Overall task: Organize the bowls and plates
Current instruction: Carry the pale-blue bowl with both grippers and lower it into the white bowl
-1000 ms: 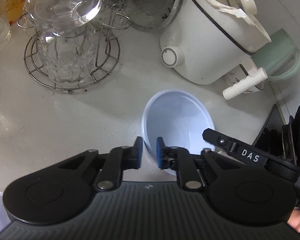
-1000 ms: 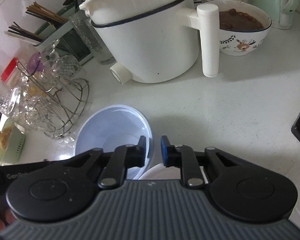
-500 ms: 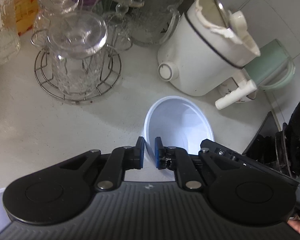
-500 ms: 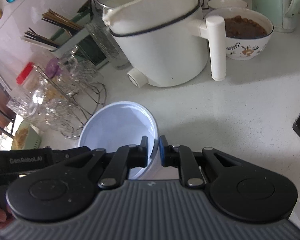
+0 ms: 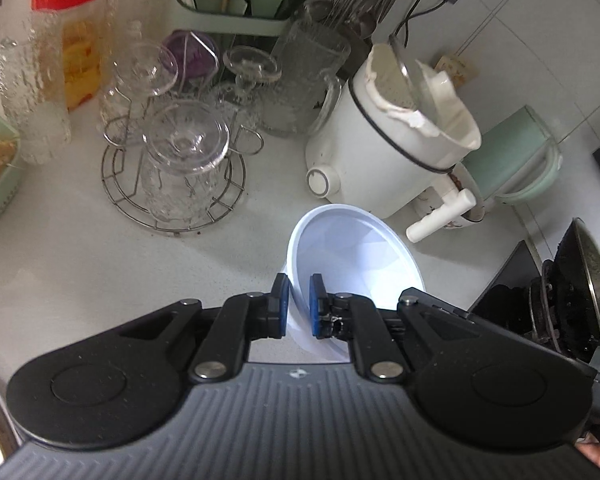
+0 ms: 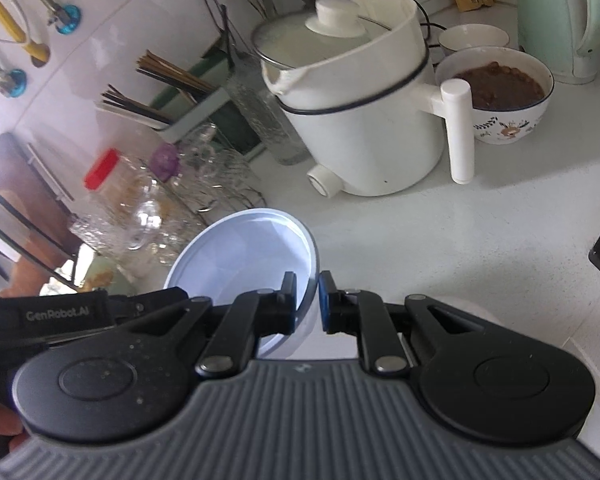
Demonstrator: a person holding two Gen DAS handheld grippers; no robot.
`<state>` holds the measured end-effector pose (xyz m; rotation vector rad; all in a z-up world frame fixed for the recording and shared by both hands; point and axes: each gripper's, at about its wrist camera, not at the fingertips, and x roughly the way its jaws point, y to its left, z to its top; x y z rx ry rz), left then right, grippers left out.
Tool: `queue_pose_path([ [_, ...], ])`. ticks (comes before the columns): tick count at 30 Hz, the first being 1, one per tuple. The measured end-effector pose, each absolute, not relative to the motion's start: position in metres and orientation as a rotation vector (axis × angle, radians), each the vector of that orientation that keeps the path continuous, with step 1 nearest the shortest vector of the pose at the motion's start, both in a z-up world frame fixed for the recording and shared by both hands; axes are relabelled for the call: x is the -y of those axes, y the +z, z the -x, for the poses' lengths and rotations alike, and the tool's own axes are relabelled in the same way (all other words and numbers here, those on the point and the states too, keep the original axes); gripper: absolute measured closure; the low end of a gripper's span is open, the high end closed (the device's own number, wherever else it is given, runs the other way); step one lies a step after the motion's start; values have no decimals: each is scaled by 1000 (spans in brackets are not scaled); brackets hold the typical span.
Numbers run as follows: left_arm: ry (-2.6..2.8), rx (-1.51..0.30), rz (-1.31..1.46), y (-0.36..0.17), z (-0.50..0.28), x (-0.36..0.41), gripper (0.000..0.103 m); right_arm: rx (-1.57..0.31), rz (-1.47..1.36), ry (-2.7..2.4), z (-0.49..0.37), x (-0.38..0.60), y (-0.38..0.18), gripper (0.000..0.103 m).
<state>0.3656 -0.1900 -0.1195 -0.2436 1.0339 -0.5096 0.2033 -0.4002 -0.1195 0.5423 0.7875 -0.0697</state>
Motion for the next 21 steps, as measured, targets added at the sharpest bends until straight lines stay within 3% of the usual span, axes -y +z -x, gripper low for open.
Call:
queue_pose_path([
  [21,-586,-921,241,-53,-319,99,90,-712,-600,-21,-166,334,-73,89],
])
